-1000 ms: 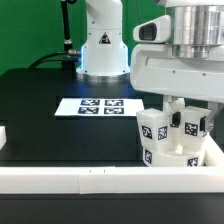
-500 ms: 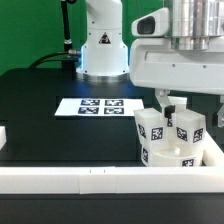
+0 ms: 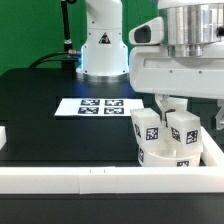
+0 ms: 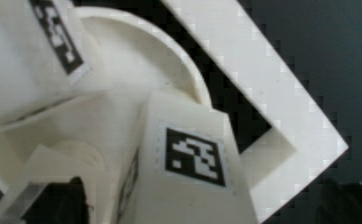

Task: Assemble stool

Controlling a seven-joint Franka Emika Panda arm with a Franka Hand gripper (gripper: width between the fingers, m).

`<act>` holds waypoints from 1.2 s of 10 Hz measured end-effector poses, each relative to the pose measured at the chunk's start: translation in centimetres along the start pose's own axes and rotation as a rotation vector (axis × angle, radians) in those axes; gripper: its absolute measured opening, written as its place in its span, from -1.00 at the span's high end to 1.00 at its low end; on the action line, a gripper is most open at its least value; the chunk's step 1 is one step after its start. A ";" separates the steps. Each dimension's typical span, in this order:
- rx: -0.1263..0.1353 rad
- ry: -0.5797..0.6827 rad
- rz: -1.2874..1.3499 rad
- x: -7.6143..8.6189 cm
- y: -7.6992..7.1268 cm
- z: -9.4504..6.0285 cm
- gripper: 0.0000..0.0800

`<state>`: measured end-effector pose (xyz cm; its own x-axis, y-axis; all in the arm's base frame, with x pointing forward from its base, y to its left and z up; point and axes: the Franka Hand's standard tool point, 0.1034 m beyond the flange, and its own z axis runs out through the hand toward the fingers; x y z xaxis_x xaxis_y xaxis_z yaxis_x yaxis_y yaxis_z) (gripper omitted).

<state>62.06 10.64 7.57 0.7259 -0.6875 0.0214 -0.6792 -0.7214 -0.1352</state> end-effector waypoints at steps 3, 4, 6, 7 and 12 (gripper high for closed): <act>0.000 0.001 -0.008 0.0 0.0 0.0 -0.62; -0.006 -0.010 -0.013 -0.2 0.0 -0.1 -0.62; -0.029 -0.073 0.013 -0.9 -0.4 -2.7 -0.62; -0.028 -0.080 -0.057 -0.9 -0.4 -3.3 -0.62; -0.021 -0.083 -0.419 -0.7 -0.5 -3.6 -0.62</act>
Offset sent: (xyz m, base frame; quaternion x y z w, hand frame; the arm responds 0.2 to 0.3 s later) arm 0.0000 0.0000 0.0000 0.0000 0.0000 -0.0650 0.9979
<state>61.56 11.19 11.20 0.9452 -0.3265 -0.0096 -0.3254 -0.9390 -0.1112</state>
